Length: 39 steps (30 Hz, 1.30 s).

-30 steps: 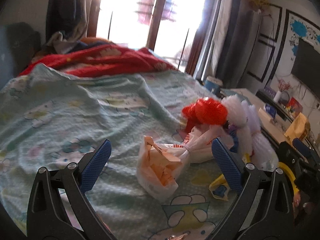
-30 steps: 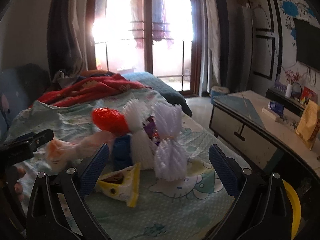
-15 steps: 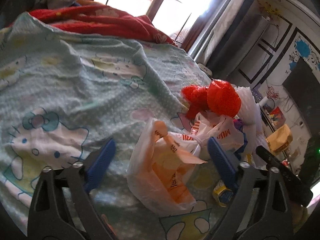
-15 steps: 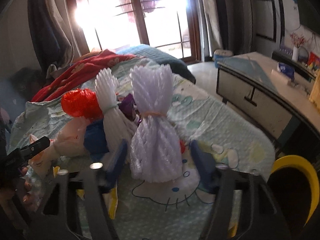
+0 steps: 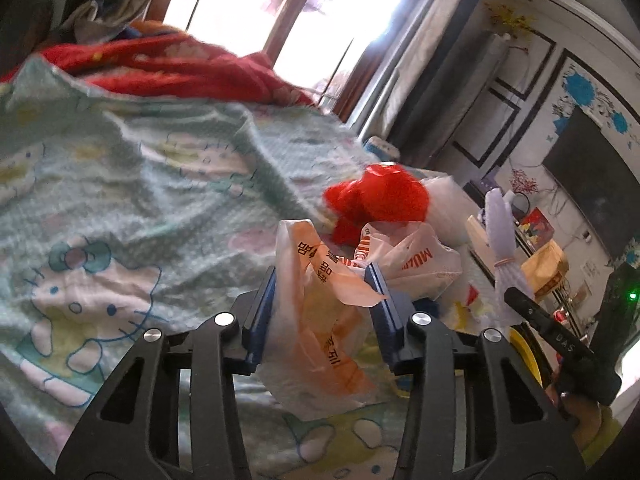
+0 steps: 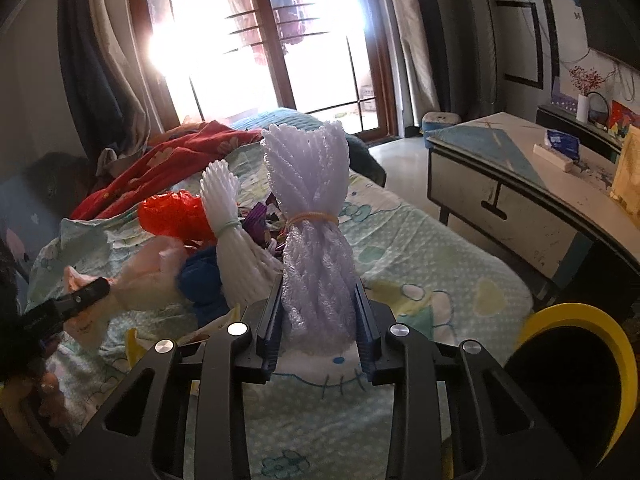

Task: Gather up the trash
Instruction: 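Grasp the white printed plastic bag with the left gripper while the right grasps the white foam mesh bundle, then carry the bag and foam bundle with both grippers over the yellow-rimmed bin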

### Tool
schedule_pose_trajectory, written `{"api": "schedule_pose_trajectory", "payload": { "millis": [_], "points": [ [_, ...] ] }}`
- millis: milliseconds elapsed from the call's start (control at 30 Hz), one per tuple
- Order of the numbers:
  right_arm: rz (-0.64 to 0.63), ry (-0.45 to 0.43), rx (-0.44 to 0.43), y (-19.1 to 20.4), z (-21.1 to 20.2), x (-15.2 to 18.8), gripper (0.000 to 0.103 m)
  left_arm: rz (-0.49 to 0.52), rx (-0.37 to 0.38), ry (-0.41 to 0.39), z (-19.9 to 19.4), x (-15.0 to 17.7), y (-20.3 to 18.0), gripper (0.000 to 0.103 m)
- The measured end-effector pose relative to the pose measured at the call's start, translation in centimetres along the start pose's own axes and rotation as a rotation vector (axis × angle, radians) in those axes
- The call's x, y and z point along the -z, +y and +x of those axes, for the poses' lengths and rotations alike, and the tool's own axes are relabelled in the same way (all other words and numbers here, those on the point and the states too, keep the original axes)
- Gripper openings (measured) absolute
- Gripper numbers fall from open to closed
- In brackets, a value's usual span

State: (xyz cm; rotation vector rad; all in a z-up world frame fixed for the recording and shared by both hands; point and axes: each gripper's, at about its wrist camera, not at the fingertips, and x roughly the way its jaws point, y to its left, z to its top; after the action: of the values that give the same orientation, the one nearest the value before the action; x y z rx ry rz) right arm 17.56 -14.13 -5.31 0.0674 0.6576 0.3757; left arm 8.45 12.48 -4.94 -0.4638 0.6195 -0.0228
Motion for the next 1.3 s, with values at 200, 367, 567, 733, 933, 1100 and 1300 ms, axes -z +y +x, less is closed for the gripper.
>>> {"api": "schedule_pose_trajectory", "payload": {
  "millis": [200, 367, 567, 733, 933, 1100, 1300],
  "points": [
    [0.021, -0.022, 0.013, -0.9, -1.7, -0.1, 0.030, 0.064, 0.041, -0.048, -2.3, -0.9, -2.6, 0.035],
    [0.040, -0.057, 0.032, -2.0, -3.8, -0.1, 0.030, 0.137, 0.082, -0.063, -3.2, -0.9, -5.6, 0.035],
    [0.080, -0.091, 0.078, -4.6, -6.6, 0.3, 0.030, 0.212, 0.107, -0.064, -3.1, -0.4, -8.9, 0.035],
    [0.103, -0.087, 0.124, -7.0, -8.3, 1.0, 0.030, 0.259, 0.119, -0.051, -2.4, 0.2, -11.6, 0.035],
    [0.121, -0.077, 0.170, -9.3, -9.9, 2.2, 0.030, 0.318, 0.126, -0.019, -0.7, 1.2, -14.4, 0.035],
    [0.136, -0.058, 0.207, -10.7, -10.9, 3.6, 0.030, 0.368, 0.146, 0.006, 0.7, 2.4, -16.7, 0.035],
    [0.156, -0.020, 0.245, -12.6, -11.6, 5.4, 0.030, 0.420, 0.170, 0.038, 2.6, 3.8, -19.7, 0.035]
  ]
}}
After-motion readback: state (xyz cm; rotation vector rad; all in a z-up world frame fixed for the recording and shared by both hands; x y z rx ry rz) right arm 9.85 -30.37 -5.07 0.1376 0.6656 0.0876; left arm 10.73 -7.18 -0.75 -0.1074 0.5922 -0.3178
